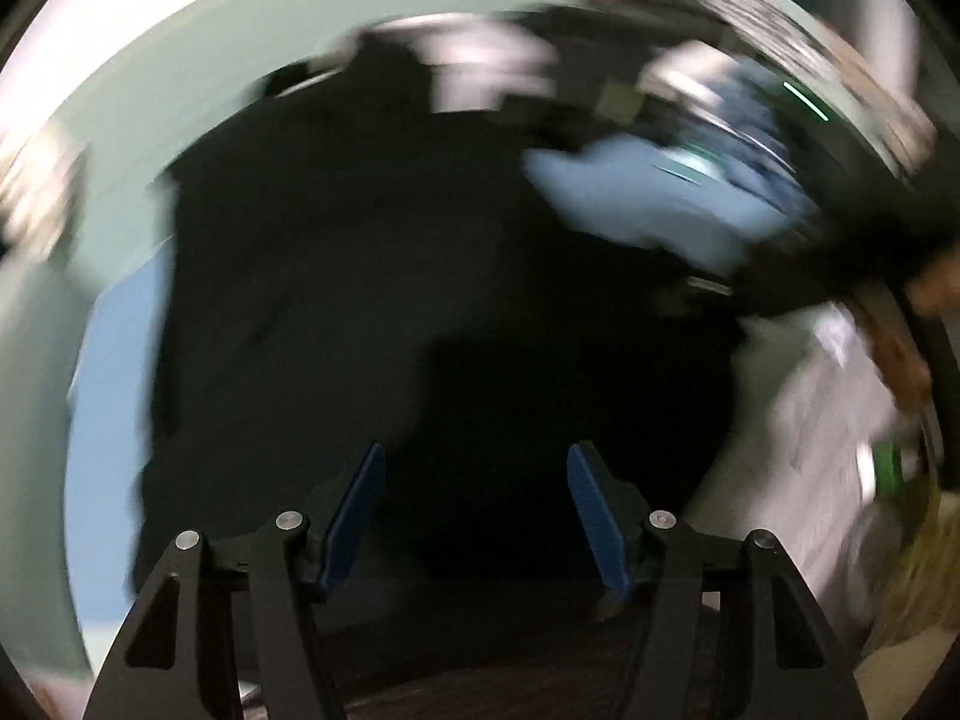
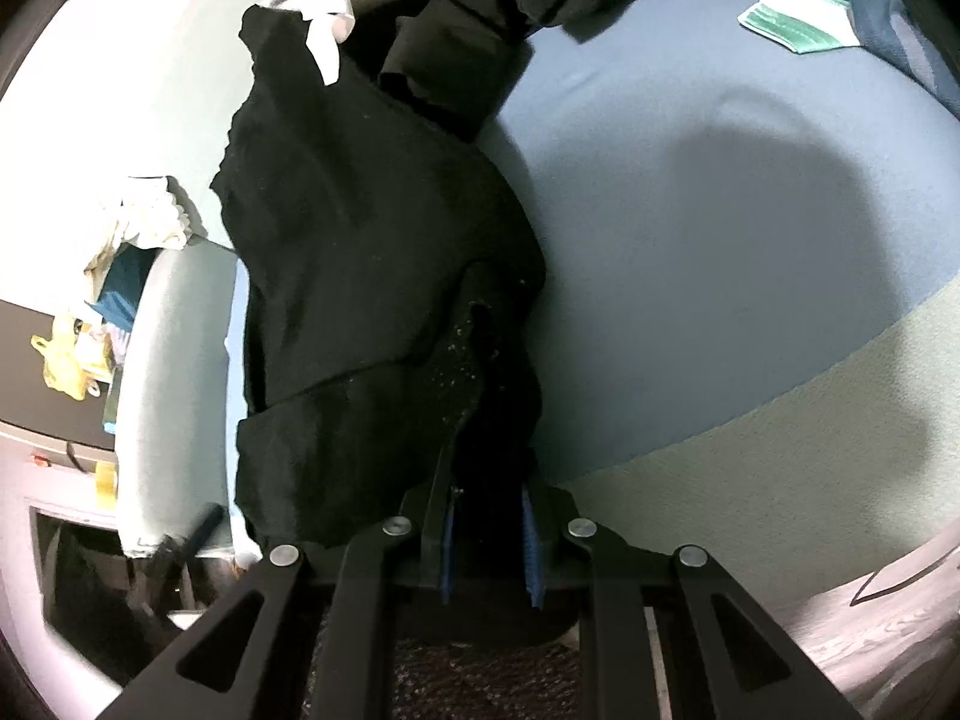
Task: Fold clothes
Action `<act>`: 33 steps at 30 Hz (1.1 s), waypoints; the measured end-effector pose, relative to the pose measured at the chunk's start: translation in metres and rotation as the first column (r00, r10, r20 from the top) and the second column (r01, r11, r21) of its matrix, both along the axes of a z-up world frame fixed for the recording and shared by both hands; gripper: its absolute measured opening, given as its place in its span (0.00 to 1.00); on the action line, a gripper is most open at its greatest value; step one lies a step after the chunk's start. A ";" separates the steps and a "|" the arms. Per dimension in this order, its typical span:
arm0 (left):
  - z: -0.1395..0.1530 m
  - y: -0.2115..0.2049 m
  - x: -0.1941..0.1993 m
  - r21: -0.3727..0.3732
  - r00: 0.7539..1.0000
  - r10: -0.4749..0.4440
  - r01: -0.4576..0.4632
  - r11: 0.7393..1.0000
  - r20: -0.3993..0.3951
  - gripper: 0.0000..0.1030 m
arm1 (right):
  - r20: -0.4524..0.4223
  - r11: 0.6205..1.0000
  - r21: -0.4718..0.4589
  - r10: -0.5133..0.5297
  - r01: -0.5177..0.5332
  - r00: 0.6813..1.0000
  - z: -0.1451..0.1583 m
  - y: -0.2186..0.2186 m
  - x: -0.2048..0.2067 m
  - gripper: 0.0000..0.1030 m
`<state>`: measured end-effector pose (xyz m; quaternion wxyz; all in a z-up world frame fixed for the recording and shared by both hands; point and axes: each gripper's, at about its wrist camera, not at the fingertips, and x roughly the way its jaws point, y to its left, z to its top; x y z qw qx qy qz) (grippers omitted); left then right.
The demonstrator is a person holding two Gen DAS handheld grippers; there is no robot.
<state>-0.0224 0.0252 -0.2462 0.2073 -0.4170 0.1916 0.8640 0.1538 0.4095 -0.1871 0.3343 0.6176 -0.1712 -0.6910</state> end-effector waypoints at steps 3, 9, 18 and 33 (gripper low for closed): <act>-0.004 0.076 0.008 -0.085 0.990 -0.104 0.096 0.992 -0.093 0.63 | 0.011 0.999 -0.022 0.029 -0.028 1.000 -0.001 0.002 -0.005 0.27; -0.051 0.119 0.056 -0.342 0.939 -0.271 0.188 0.921 -0.214 0.63 | -0.002 0.999 -0.027 0.040 -0.040 0.999 -0.001 0.015 -0.018 0.51; -0.072 0.156 0.055 -0.484 0.894 -0.315 0.132 0.865 -0.319 0.69 | -0.060 0.997 -0.065 -0.044 0.041 0.997 0.007 0.070 -0.035 0.63; -0.071 0.138 0.029 -0.418 0.948 -0.141 0.010 0.908 -0.284 0.82 | -0.052 0.997 -0.076 -0.011 0.007 0.999 -0.002 0.081 -0.046 0.68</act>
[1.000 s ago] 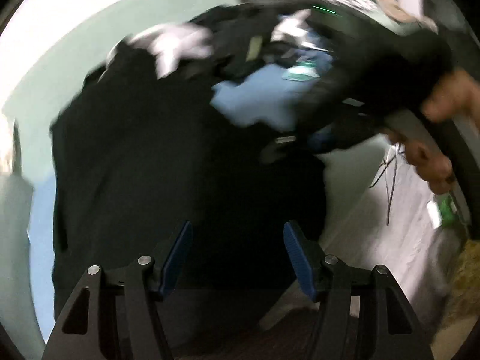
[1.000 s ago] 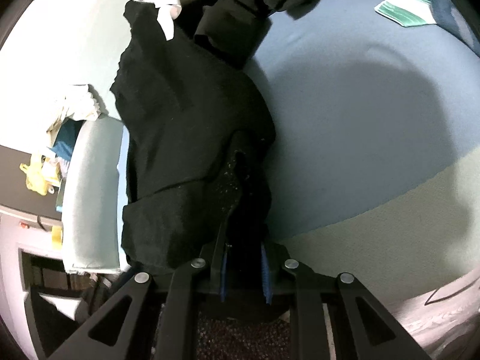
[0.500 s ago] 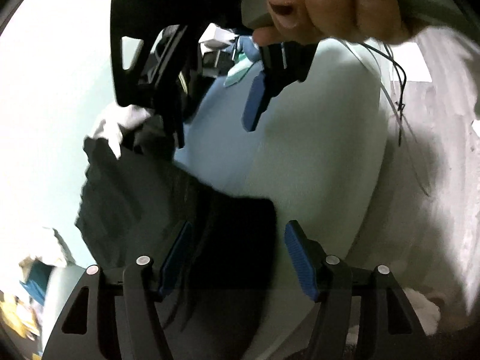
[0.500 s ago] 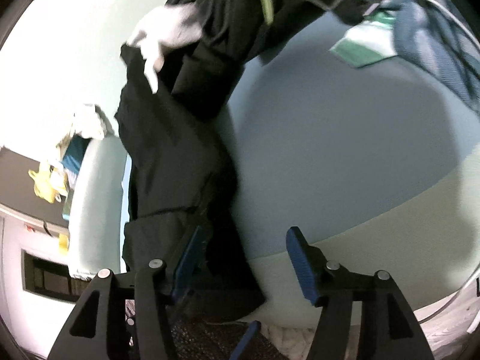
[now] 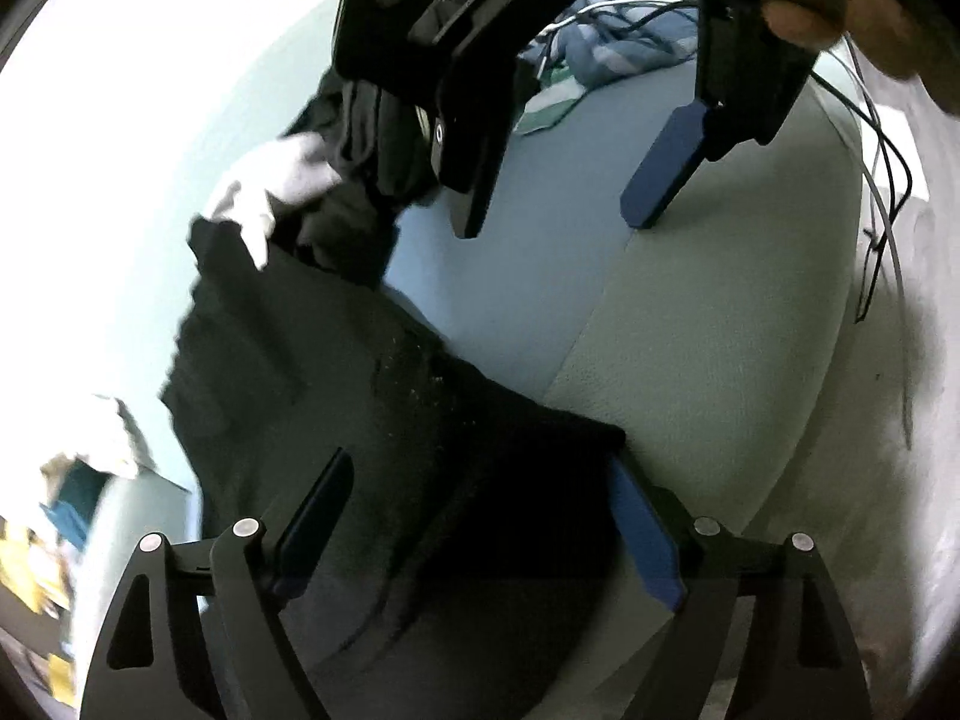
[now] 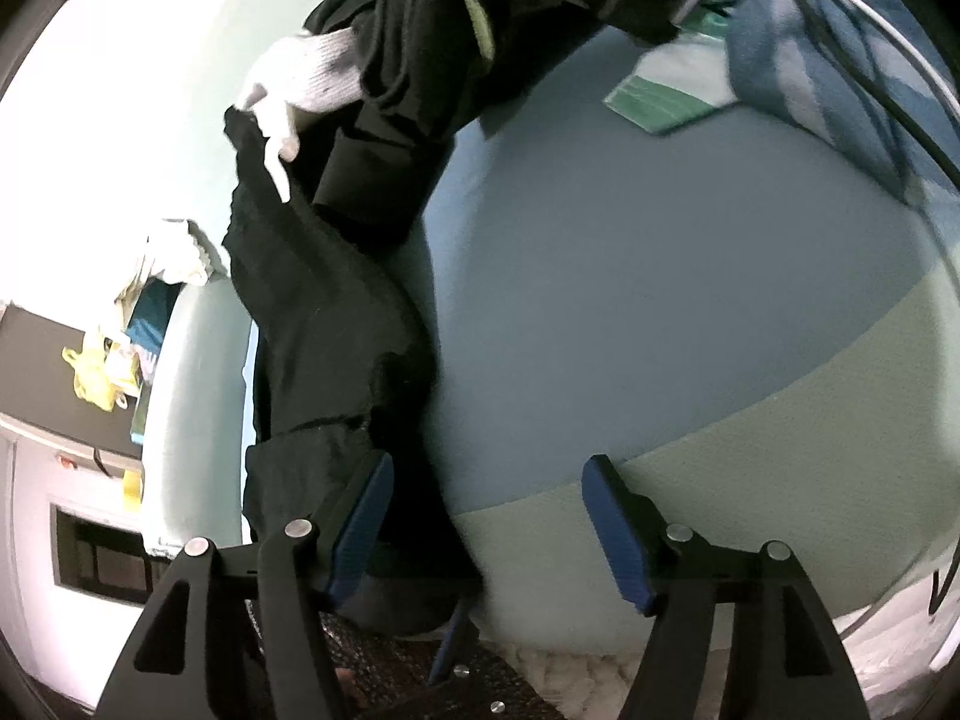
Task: Fold clothes
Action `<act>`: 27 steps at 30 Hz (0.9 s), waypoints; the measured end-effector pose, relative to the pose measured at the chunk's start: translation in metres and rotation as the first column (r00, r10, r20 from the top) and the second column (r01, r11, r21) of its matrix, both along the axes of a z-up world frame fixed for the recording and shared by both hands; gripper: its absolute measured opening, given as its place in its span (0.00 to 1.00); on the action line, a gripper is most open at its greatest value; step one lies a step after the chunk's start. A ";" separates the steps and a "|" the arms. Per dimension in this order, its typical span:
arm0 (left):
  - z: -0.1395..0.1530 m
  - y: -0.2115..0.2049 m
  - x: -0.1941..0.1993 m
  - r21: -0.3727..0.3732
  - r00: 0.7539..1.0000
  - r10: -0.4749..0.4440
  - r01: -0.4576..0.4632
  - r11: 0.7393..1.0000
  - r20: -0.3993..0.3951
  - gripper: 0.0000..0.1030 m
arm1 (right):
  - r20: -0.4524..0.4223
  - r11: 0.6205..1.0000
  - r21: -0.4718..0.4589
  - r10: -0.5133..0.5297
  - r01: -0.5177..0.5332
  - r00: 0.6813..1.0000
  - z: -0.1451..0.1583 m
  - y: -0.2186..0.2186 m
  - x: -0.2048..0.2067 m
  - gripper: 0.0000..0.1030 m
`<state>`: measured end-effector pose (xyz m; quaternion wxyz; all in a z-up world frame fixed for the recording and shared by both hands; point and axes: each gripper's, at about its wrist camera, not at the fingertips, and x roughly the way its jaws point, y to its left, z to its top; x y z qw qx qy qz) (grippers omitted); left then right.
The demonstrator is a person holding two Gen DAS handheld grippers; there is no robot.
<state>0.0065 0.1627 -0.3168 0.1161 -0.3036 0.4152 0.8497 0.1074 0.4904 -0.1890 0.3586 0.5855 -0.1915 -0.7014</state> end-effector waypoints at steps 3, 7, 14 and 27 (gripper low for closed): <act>0.008 -0.013 -0.011 0.103 0.995 0.020 -0.030 0.994 0.099 0.73 | -0.013 1.000 0.007 0.015 -0.014 1.000 0.003 -0.008 -0.006 0.68; 0.020 -0.040 -0.032 0.251 0.966 0.074 -0.138 0.958 0.248 0.18 | -0.074 0.998 0.036 0.060 -0.058 0.995 0.016 -0.034 -0.022 0.68; 0.030 -0.072 -0.051 0.434 0.923 0.073 -0.246 0.867 0.377 0.13 | -0.372 0.973 0.181 0.203 -0.143 0.906 0.095 -0.119 -0.058 0.68; 0.045 -0.129 -0.067 0.658 0.860 0.010 -0.397 0.639 0.510 0.12 | -0.522 0.850 0.475 0.481 -0.228 0.704 0.153 -0.292 -0.124 0.57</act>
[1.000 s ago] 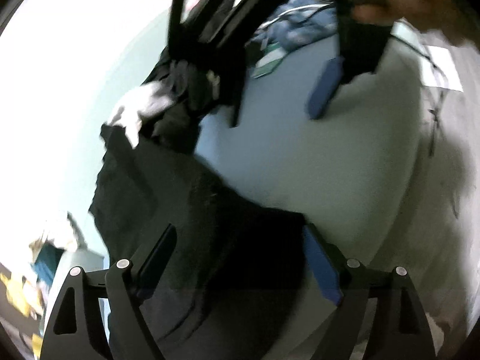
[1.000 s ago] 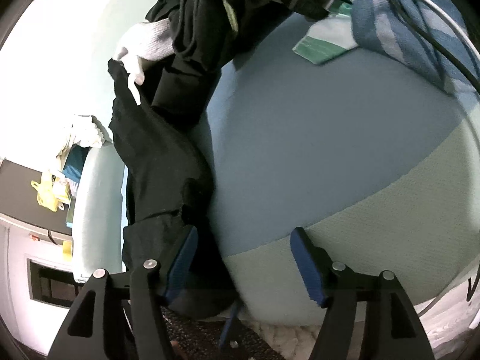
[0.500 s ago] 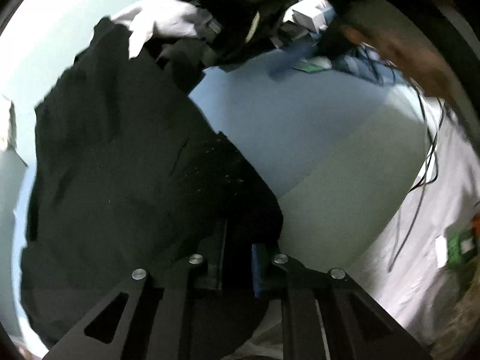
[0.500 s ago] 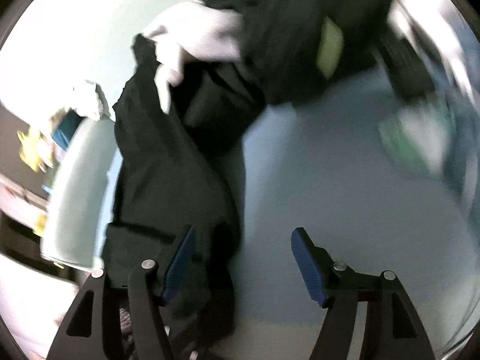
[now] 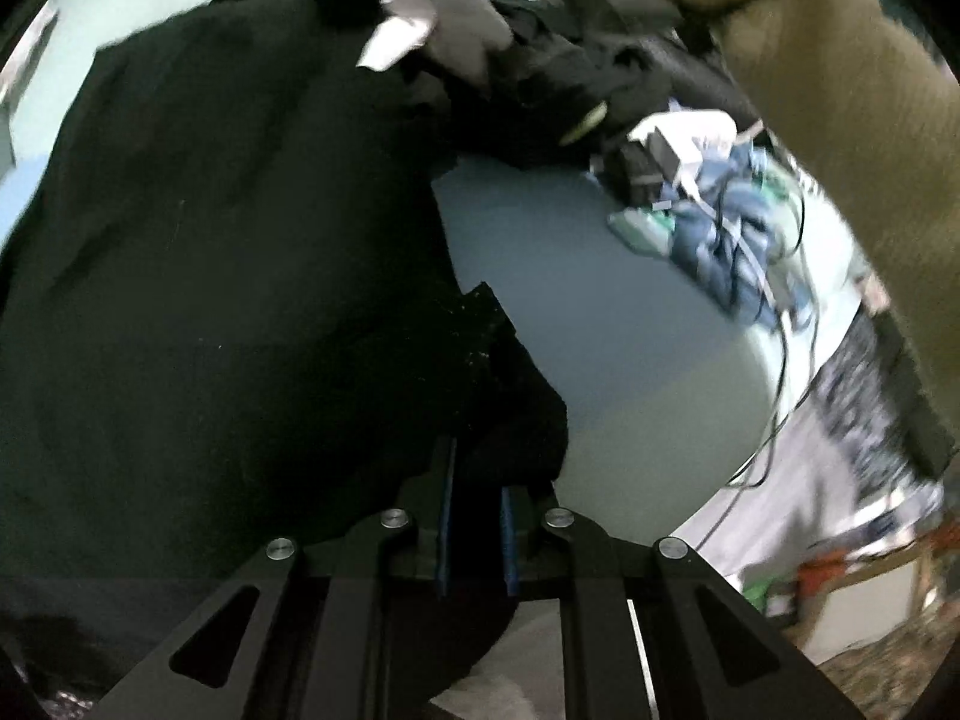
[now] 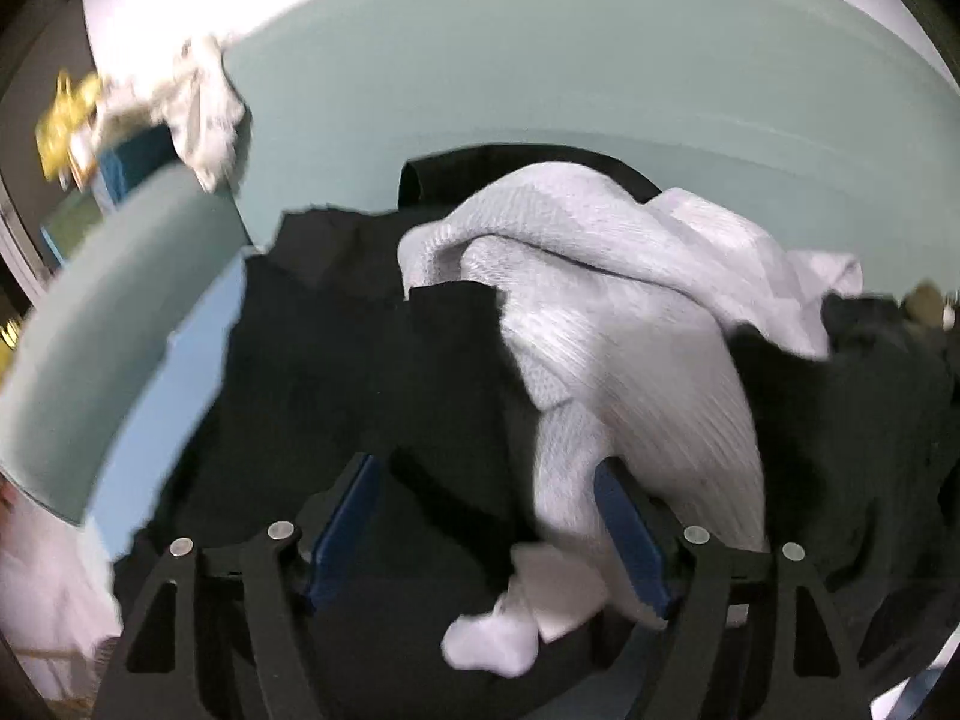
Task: Fold clothes
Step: 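Lift the black garment with both grippers and fold it over the pile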
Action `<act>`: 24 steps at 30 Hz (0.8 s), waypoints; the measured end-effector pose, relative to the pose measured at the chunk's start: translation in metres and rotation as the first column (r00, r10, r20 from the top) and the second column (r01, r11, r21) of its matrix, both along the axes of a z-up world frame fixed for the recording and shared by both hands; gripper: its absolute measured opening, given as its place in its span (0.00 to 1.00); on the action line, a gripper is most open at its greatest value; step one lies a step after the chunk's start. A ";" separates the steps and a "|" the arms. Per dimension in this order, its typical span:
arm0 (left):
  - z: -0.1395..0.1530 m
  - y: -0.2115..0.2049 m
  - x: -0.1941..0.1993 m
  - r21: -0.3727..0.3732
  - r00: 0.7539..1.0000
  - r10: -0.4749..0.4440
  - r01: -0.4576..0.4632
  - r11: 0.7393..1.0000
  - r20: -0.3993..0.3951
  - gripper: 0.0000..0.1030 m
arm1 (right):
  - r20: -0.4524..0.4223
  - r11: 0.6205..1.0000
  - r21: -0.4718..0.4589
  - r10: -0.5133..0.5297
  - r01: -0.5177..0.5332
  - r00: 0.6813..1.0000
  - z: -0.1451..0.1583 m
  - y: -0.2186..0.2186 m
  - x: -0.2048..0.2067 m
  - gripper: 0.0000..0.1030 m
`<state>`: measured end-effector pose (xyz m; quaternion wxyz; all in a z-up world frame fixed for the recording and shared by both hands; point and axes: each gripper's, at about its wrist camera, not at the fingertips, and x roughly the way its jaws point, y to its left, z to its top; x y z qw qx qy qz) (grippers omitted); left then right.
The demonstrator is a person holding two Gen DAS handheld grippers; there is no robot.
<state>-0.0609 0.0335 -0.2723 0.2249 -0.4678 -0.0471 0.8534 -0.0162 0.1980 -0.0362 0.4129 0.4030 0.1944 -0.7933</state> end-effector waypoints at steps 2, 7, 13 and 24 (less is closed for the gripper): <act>0.004 -0.010 0.000 0.041 1.000 0.014 -0.014 0.999 0.003 0.12 | -0.051 1.000 0.026 0.019 -0.017 0.999 0.004 -0.006 0.008 0.14; 0.020 -0.047 0.007 0.167 0.997 0.080 -0.082 0.983 0.018 0.11 | -0.001 0.999 -0.053 -0.005 0.005 1.000 0.025 -0.004 0.013 0.07; 0.024 -0.118 0.013 0.261 0.962 0.260 -0.274 0.926 0.086 0.09 | 0.016 0.995 -0.096 -0.033 0.034 0.999 0.042 -0.036 0.023 0.06; -0.012 -0.192 0.032 0.278 0.863 0.431 -0.495 0.823 0.262 0.06 | -0.014 0.997 -0.004 -0.083 0.083 0.996 0.027 -0.121 0.029 0.06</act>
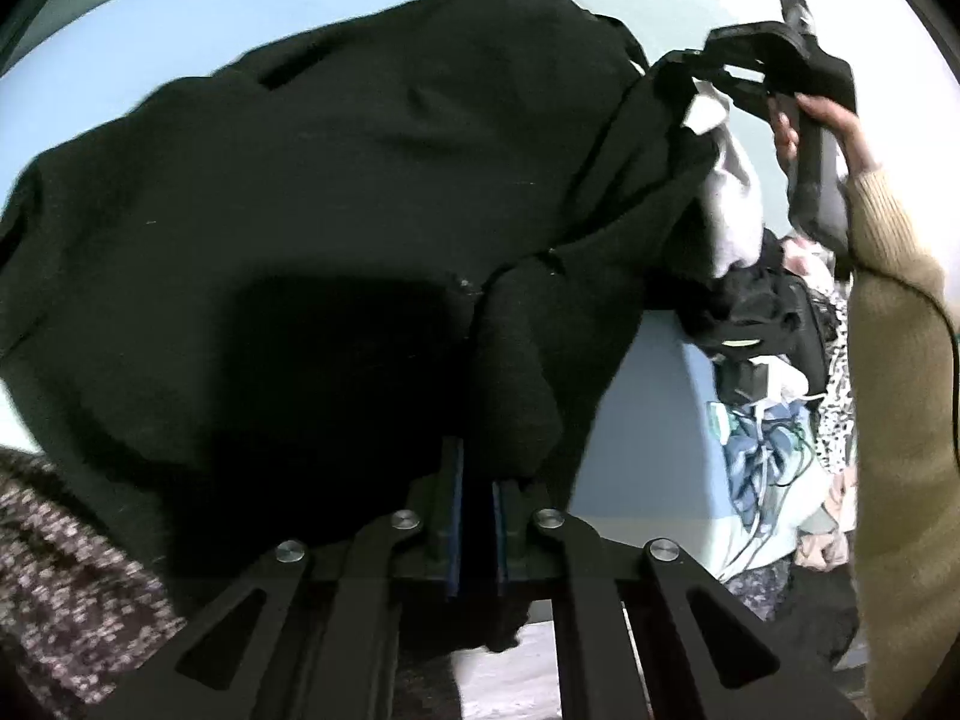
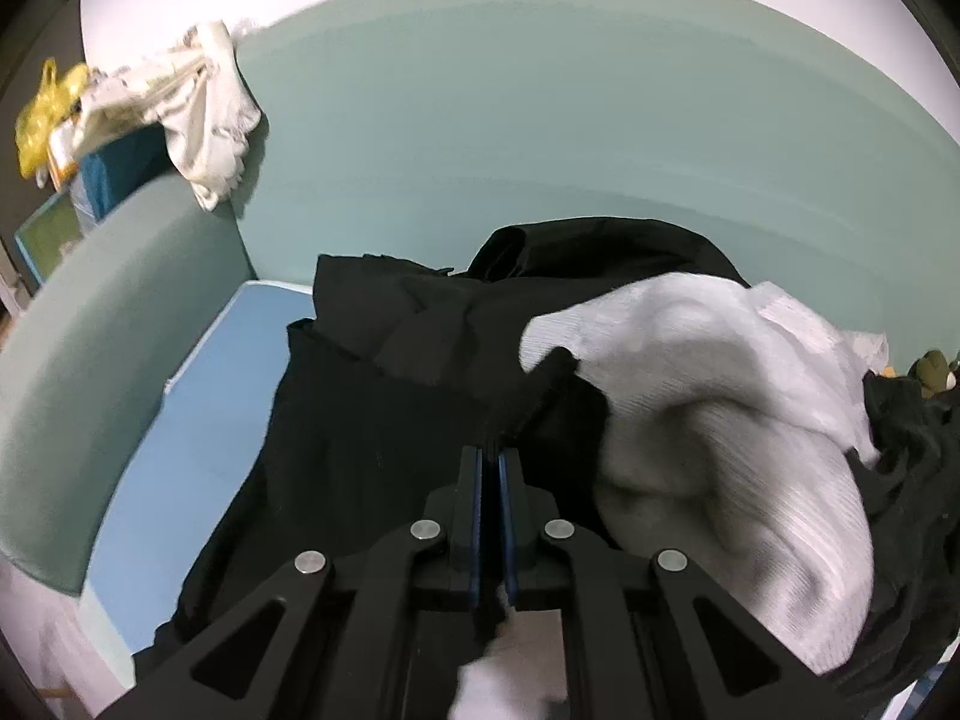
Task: Fold clothes
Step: 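Lift the black garment with both grippers and fold it over the pile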
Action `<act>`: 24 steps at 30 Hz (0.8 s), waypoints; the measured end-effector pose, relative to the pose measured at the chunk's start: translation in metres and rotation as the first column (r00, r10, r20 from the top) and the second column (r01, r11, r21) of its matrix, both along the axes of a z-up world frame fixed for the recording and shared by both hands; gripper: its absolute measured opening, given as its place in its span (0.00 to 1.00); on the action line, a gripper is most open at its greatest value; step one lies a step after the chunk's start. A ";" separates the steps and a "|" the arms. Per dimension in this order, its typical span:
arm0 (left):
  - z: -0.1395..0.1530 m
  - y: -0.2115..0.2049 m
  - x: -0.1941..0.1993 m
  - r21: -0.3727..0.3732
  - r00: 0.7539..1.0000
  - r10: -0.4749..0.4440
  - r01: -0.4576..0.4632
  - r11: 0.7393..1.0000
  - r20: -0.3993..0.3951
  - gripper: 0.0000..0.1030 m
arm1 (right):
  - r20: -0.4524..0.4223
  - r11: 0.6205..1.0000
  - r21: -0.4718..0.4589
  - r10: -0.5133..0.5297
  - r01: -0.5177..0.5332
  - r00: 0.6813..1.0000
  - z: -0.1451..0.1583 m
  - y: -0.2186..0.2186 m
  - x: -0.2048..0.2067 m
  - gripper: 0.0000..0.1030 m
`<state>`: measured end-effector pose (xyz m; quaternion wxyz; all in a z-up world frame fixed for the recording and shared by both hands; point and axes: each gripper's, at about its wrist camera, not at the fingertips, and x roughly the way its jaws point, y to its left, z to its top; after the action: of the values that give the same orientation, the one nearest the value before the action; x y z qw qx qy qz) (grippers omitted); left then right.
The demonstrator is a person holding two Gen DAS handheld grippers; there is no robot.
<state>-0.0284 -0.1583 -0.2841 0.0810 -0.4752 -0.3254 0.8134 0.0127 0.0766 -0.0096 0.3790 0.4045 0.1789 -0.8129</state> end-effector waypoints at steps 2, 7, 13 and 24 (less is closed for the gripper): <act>0.007 0.004 0.007 -0.071 1.000 0.002 -0.004 0.997 -0.030 0.02 | -0.013 0.999 0.037 -0.019 0.019 1.000 -0.009 -0.015 -0.003 0.06; 0.021 0.016 0.021 -0.189 0.991 -0.061 0.037 0.981 -0.123 0.02 | -0.027 0.991 0.106 -0.074 0.076 0.997 -0.033 -0.034 -0.018 0.07; 0.016 0.007 0.014 -0.095 0.987 -0.098 0.086 0.992 -0.126 0.15 | -0.011 0.993 0.061 -0.104 0.105 0.995 -0.035 -0.033 -0.027 0.20; 0.022 0.004 0.004 -0.049 0.983 -0.096 0.089 0.995 -0.156 0.74 | 0.087 0.976 -0.200 -0.064 0.080 0.994 0.011 0.012 -0.035 0.72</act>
<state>-0.0244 -0.1545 -0.2618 0.1344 -0.4252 -0.2786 0.8506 -0.0222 0.0888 0.0015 0.3954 0.4021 0.0647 -0.8233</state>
